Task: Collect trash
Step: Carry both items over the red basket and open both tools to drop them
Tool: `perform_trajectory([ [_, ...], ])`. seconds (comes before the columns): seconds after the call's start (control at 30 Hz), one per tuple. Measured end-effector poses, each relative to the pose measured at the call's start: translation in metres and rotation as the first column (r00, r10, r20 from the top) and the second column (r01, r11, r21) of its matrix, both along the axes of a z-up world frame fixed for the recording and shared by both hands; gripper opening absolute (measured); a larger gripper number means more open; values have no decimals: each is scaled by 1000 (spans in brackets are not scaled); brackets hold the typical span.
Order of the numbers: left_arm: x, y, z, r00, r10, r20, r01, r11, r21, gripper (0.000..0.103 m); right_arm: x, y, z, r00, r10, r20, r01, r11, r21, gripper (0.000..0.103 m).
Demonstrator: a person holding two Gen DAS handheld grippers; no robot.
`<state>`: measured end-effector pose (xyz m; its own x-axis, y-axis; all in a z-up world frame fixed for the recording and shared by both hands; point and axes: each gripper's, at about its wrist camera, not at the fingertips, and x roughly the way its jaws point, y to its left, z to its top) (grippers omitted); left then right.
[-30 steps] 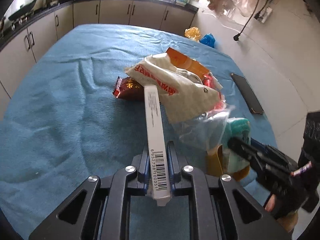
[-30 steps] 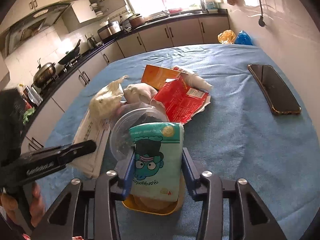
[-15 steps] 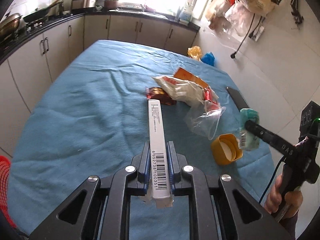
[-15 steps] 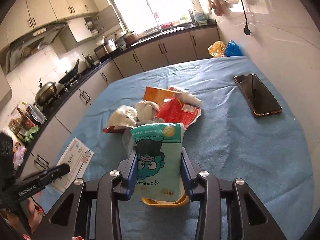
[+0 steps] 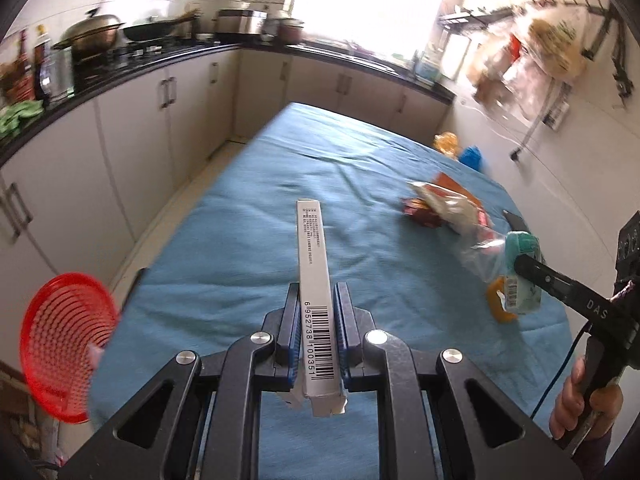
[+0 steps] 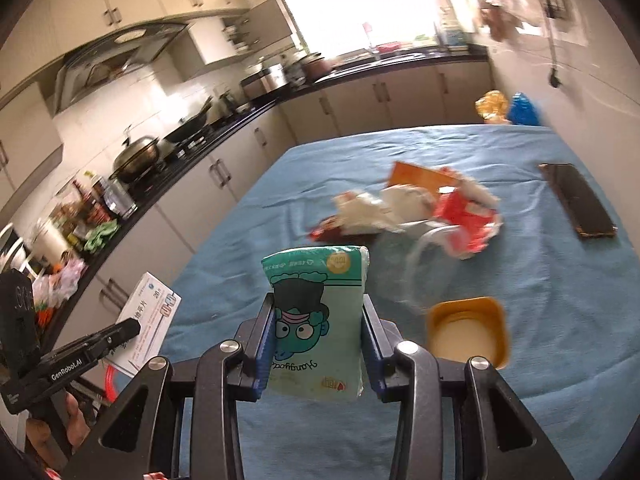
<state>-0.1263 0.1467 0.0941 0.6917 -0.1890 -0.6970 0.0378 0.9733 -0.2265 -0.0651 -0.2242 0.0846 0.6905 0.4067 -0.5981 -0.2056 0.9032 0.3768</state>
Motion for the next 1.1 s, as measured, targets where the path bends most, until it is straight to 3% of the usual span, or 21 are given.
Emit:
perform_trajectory([
  [0.27,-21,74,-14,989,145,-21,-146,989,-15,14,4,74,-7,992,123,-18,-123,992,-28,41],
  [0.6,-42,159,-41,944,324,-65,-324,946,12,14,8,171,-13,961,273,-39,-275,959,-65,41],
  [0.8,-51,207,-60,912,399,-100,-403,915,-30,14,9,236,-20,927,370,-62,-374,923,-86,42],
  [1.1,-55,255,-86,869,472,-151,-484,873,-61,14,20,339,-30,848,520,-98,-528,845,-86,42],
])
